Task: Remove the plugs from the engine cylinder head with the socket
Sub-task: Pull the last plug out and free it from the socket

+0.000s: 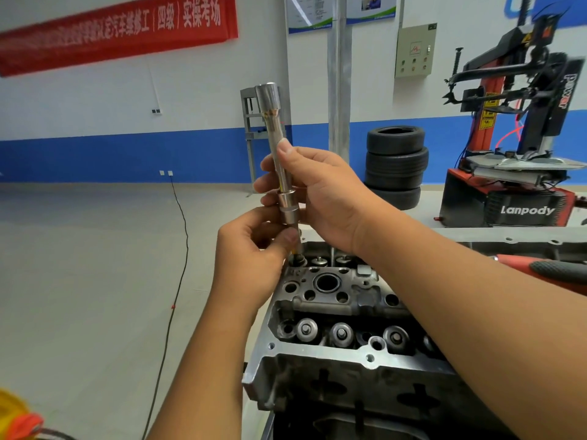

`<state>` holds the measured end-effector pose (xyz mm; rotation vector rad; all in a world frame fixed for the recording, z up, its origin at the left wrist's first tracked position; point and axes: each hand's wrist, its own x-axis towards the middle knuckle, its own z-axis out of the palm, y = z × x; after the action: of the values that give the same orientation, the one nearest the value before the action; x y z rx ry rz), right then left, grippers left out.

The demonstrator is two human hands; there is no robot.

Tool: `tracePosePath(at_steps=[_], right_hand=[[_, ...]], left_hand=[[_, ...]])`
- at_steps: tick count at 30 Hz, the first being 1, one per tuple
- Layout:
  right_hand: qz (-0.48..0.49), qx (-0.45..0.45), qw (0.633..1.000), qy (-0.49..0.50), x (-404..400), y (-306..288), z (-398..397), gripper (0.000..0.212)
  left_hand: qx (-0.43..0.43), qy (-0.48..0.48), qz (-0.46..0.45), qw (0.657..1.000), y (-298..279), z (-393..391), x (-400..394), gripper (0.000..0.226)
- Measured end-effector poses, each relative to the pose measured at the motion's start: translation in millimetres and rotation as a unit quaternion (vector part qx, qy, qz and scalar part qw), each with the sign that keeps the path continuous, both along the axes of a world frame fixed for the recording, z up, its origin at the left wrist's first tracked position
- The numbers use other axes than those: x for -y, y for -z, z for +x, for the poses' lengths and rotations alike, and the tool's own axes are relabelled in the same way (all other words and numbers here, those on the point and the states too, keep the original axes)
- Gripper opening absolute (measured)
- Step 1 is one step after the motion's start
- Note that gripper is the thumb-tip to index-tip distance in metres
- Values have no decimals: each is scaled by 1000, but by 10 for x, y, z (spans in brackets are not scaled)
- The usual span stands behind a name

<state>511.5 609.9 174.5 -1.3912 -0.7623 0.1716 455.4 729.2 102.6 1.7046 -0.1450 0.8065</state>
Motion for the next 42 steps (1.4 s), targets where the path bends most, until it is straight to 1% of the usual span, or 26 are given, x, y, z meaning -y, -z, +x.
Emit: tracePosePath(at_steps=[3, 5, 7, 8, 10, 12, 14, 16, 18, 19, 24, 26, 28, 29, 33, 34, 36, 38, 39, 40, 42], right_hand=[[7, 1, 1000, -6, -5, 13, -11, 28], [5, 8, 1000, 7, 2, 9, -13, 26], [-2, 10, 1000, 16, 19, -1, -7, 27], [-3, 6, 1000, 15, 25, -5, -5, 28], [-3, 0, 1000, 11, 26, -6, -6, 29], [-1, -4, 1000, 3, 12, -1, -10, 29], [0, -6, 1000, -1, 4, -1, -11, 29], [-5, -6, 1000, 6, 14, -8, -6, 29], [-7, -11, 1000, 12, 29, -8, 1, 30], [-6, -12, 1000, 12, 33, -6, 4, 31], [-3, -12, 1000, -1, 11, 2, 1, 33], [-9, -9, 1000, 4, 16, -2, 5, 33], [-12, -10, 1000, 8, 28, -2, 17, 32], [-10, -13, 1000, 6, 31, -2, 22, 33], [-5, -19, 1000, -5, 20, 10, 22, 34], [-4, -19, 1000, -5, 18, 14, 23, 34], [-7, -14, 1000, 4, 18, 17, 25, 34], [-8, -11, 1000, 13, 21, 9, 28, 35], [-7, -14, 1000, 14, 23, 5, 28, 36], [-6, -19, 1000, 13, 25, 0, 26, 36], [-5, -26, 1000, 3, 30, -4, 17, 35]], left_hand=[[6, -24, 0, 1000, 22, 14, -16, 29], [-6, 9, 14, 1000, 13, 11, -10, 28], [-26, 55, 19, 998, 7, 12, 15, 33], [-25, 55, 20, 998, 5, 12, 25, 36], [-6, 20, 12, 1000, 7, 17, 44, 37], [8, -20, -4, 1000, 23, 18, 55, 33], [14, -30, -8, 999, 30, 16, 59, 30], [3, 8, 2, 1000, 21, 17, 51, 28], [-19, 59, 5, 998, 17, 8, 47, 37], [-22, 62, 8, 998, 15, 8, 43, 41], [-7, -26, -6, 1000, 20, 23, 44, 35], [-13, 4, -9, 1000, 23, 29, 22, 29], [-36, 55, -15, 998, 26, 11, 3, 32], [-39, 61, -14, 997, 29, 6, -3, 35], [-23, -20, -17, 999, 23, 12, 16, 36], [-22, -26, -15, 999, 19, 15, 16, 35], [-27, 11, -6, 1000, 10, 11, 16, 32], [-42, 75, -25, 996, 4, -4, 20, 35], [-45, 87, -36, 995, 1, -11, 28, 36], [-43, 78, -40, 995, -2, -14, 38, 37], [-25, 19, -24, 999, -1, -5, 63, 35]])
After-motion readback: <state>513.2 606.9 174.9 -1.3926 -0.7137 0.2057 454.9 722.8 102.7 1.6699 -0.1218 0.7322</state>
